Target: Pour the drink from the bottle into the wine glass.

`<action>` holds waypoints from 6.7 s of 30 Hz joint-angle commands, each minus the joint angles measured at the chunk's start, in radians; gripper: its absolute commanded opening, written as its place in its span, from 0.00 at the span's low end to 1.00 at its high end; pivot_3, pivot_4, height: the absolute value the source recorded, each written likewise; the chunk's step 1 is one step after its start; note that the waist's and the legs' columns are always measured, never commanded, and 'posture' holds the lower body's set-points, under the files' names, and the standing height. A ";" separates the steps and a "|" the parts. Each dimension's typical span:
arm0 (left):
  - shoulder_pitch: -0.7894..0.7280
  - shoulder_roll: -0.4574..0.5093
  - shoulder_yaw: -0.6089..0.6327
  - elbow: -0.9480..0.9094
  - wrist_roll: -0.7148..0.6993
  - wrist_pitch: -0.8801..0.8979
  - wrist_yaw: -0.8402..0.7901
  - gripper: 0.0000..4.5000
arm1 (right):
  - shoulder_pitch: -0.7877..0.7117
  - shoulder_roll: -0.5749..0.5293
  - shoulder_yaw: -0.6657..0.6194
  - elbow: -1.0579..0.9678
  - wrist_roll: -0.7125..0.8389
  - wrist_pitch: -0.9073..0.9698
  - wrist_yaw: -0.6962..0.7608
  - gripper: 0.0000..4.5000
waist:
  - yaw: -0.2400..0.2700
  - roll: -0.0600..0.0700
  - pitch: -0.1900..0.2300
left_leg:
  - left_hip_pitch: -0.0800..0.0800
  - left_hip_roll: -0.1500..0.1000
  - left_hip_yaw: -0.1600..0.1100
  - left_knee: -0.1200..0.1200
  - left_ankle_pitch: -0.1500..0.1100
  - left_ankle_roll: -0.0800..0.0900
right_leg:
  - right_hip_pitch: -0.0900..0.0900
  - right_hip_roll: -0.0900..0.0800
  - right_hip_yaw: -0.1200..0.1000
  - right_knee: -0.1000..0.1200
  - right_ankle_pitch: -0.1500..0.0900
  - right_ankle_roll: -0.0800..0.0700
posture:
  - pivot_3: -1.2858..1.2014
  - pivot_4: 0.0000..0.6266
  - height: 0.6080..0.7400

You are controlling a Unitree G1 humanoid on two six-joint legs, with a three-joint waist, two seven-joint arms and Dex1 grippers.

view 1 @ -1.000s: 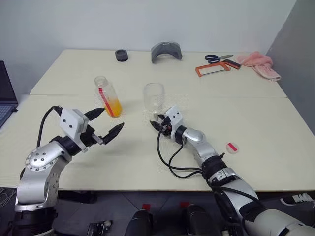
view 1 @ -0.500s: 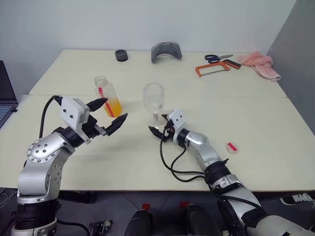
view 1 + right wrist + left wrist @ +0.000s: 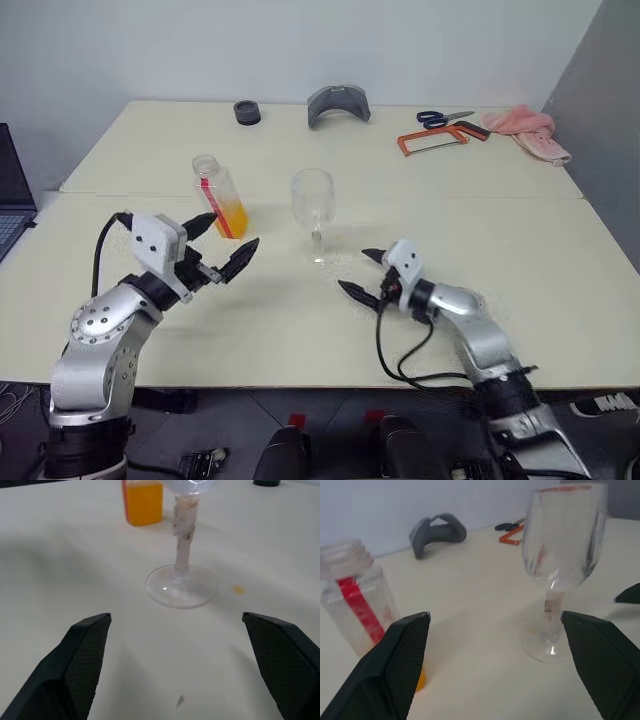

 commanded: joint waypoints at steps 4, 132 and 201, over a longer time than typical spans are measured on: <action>0.016 -0.057 0.019 0.070 0.108 -0.088 0.133 1.00 | 0.052 -0.098 -0.097 -0.328 0.225 0.207 0.046 1.00 | 0.004 -0.001 0.000 | 0.000 0.000 -0.001 0.000 0.000 0.000 | 0.001 0.001 -0.001 0.000 0.000 0.000 | 0.52 0.24 1.00; -1.071 0.169 -0.529 1.178 0.985 -1.253 0.388 0.37 | -0.028 -0.155 -0.190 -0.516 0.414 0.318 -0.247 1.00 | 0.017 -0.004 0.001 | -0.006 -0.006 0.002 0.002 0.000 0.000 | -0.001 0.001 -0.005 -0.002 0.000 0.000 | 0.52 0.24 1.00; -1.211 0.240 -0.666 1.284 1.212 -1.284 0.663 0.37 | -0.039 -0.153 -0.134 -0.495 0.379 0.271 -0.186 1.00 | 0.017 -0.004 0.001 | -0.006 -0.006 0.002 0.003 0.000 0.000 | -0.002 0.001 -0.004 0.001 0.000 0.000 | 0.52 0.24 1.00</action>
